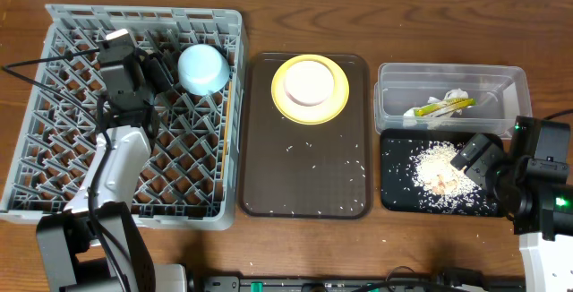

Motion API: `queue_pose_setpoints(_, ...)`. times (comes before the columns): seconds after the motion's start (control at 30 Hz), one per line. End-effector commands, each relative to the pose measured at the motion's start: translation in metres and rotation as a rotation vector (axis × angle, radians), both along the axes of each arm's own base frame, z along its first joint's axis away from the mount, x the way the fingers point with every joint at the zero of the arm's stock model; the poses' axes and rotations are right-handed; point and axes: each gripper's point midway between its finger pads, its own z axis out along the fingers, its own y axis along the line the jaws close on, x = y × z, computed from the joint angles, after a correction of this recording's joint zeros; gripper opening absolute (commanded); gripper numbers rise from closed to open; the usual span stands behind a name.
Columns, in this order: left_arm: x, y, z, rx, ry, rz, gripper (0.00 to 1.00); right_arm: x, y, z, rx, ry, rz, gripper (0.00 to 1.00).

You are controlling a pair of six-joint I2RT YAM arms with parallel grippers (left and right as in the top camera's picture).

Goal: Sort waste into correct bins and load items into the dishwasher
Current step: 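Lower the white cup into the rack beside the blue bowl, then open the left gripper and raise it away from the cup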

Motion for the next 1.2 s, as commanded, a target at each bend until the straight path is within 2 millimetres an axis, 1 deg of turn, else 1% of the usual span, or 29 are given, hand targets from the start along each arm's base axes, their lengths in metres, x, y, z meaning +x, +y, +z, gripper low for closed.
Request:
queue_pose_setpoints(0.0,-0.001,0.007,-0.003,0.016,0.008,0.019,0.65,0.0,-0.002,0.003,-0.001,-0.008,-0.01,0.99)
queue_pose_setpoints(0.03,-0.001,0.007,-0.002,0.016,0.007,0.019,0.71,0.0,-0.002,0.003,-0.001,-0.008,-0.01,0.99)
queue_pose_setpoints(0.07,-0.002,0.007,-0.002,0.016,0.007,0.019,0.73,0.0,-0.002,0.003,-0.001,-0.008,-0.01,0.99)
queue_pose_setpoints(0.27,-0.007,0.006,0.013,0.019,-0.013,0.02,0.75,0.0,-0.002,0.003,-0.001,-0.008,-0.01,0.99)
queue_pose_setpoints(0.37,-0.012,0.005,0.023,0.021,-0.022,0.02,0.75,0.0,-0.002,0.003,-0.001,-0.008,-0.01,0.99)
queue_pose_setpoints(0.47,-0.019,0.003,0.037,0.02,-0.041,0.022,0.75,0.0,-0.002,0.003,-0.001,-0.008,-0.01,0.99)
queue_pose_setpoints(0.53,-0.027,0.002,0.05,0.009,-0.057,0.03,0.75,0.0,-0.002,0.003,-0.001,-0.008,-0.01,0.99)
queue_pose_setpoints(0.57,-0.037,0.0,0.06,-0.017,-0.07,0.046,0.75,0.0,-0.002,0.003,-0.001,-0.008,-0.01,0.99)
queue_pose_setpoints(0.63,-0.05,-0.003,0.07,-0.072,-0.082,0.078,0.75,0.0,-0.002,0.003,-0.001,-0.008,-0.01,0.99)
queue_pose_setpoints(0.73,-0.07,-0.023,0.081,-0.178,-0.081,0.032,0.74,0.0,-0.002,0.003,-0.001,-0.008,-0.01,0.99)
queue_pose_setpoints(0.8,-0.085,-0.045,0.086,-0.275,-0.066,-0.038,0.73,0.0,-0.002,0.003,-0.001,-0.008,-0.01,0.99)
queue_pose_setpoints(0.83,-0.093,-0.056,0.085,-0.327,-0.047,-0.069,0.69,0.0,-0.002,0.003,-0.001,-0.008,-0.01,0.99)
queue_pose_setpoints(0.87,-0.103,-0.07,0.082,-0.384,-0.012,-0.115,0.64,0.0,-0.002,0.003,-0.001,-0.008,-0.01,0.99)
queue_pose_setpoints(0.9,-0.111,-0.082,0.079,-0.429,0.022,-0.156,0.63,0.0,-0.002,0.003,-0.001,-0.008,-0.01,0.99)
queue_pose_setpoints(0.93,-0.12,-0.092,0.075,-0.473,0.058,-0.189,0.56,0.0,-0.002,0.003,-0.001,-0.008,-0.01,0.99)
queue_pose_setpoints(1.0,-0.139,-0.114,0.064,-0.568,0.149,-0.251,0.53,0.0,-0.002,0.003,-0.001,-0.008,-0.01,0.99)
queue_pose_setpoints(1.1,-0.157,-0.134,0.05,-0.624,0.257,-0.292,0.5,0.0,-0.002,0.003,-0.001,-0.008,-0.01,0.99)
queue_pose_setpoints(1.17,-0.162,-0.145,0.048,-0.617,0.294,-0.327,0.47,0.0,-0.002,0.003,-0.001,-0.008,-0.01,0.99)
